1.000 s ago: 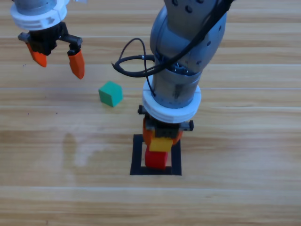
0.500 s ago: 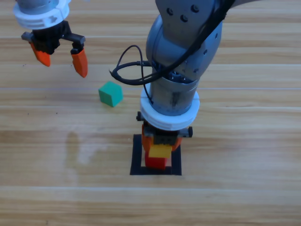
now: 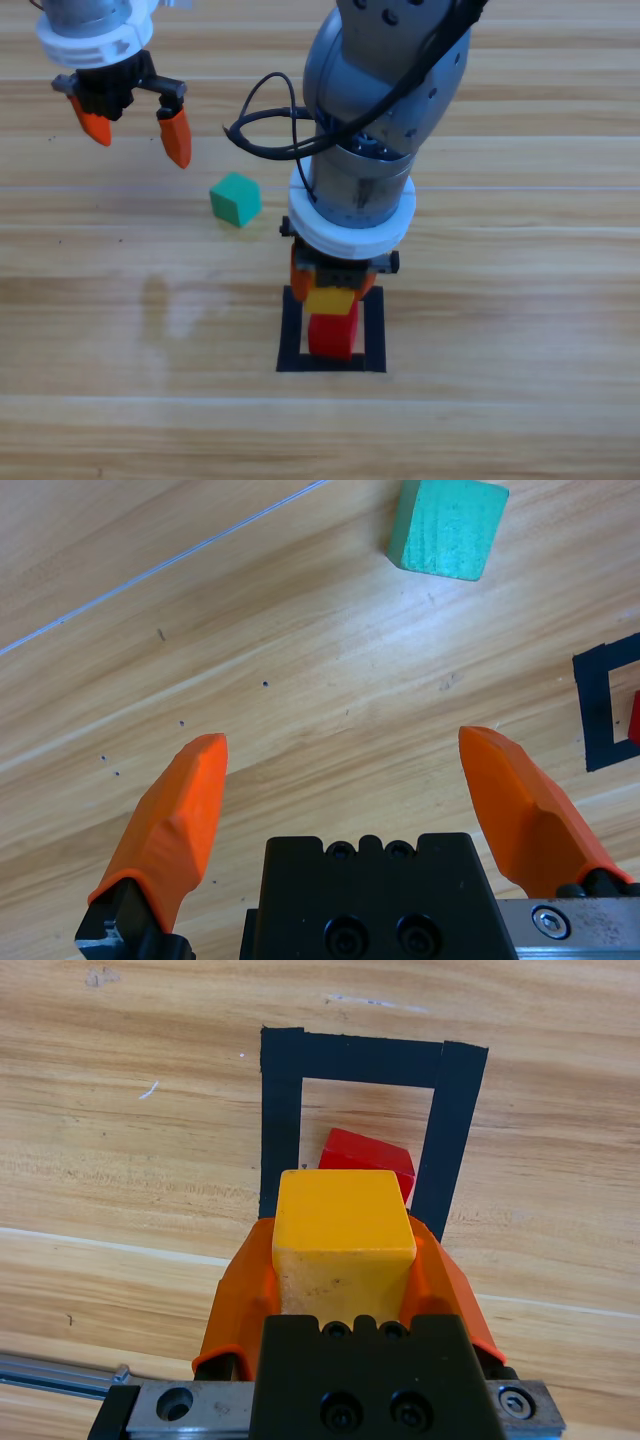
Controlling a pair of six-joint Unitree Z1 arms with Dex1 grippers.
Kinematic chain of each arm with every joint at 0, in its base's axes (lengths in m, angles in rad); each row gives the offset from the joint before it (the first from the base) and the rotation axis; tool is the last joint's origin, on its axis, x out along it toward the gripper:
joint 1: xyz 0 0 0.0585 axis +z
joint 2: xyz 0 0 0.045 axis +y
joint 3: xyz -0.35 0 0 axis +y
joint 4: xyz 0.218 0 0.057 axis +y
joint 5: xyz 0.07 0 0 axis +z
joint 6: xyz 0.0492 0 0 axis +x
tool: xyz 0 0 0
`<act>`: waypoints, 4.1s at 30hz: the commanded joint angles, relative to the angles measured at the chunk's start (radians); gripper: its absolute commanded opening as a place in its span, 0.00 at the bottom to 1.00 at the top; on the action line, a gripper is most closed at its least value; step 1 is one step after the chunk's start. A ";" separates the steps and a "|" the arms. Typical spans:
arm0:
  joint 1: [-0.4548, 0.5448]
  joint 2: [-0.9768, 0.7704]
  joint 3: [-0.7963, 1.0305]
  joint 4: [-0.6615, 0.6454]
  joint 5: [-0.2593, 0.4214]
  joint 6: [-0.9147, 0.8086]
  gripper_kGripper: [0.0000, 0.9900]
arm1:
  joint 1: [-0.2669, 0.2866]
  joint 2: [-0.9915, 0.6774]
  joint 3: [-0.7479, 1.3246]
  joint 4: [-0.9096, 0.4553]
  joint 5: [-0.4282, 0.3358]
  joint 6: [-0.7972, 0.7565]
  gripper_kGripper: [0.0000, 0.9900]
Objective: Stack the blocks in the rectangular block: red at the bottom, yellow in the middle, green on top
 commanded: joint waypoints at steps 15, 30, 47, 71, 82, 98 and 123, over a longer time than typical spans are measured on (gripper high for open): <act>-0.009 0.082 -0.015 -0.015 -0.018 -0.007 1.00 | 0.026 0.065 0.041 -0.009 -0.003 -0.005 0.04; -0.010 0.108 -0.015 -0.027 -0.022 -0.009 1.00 | 0.052 0.068 0.046 -0.024 0.022 -0.013 0.04; -0.010 0.117 -0.018 -0.029 -0.024 -0.009 1.00 | 0.052 0.076 0.047 -0.023 -0.029 -0.013 0.04; -0.016 0.127 -0.021 -0.029 -0.024 -0.010 0.99 | 0.052 0.095 0.047 -0.030 -0.070 -0.022 0.11; -0.016 0.127 -0.024 -0.029 -0.024 -0.012 0.98 | 0.052 0.044 -0.028 -0.052 -0.135 -0.145 0.99; -0.053 0.186 -0.193 -0.017 -0.024 0.016 0.98 | 0.003 -0.396 0.017 0.042 -0.268 -0.271 1.00; -0.176 0.300 -0.251 -0.015 0.053 -0.096 0.95 | -0.331 -0.864 0.811 -0.429 0.295 -1.062 1.00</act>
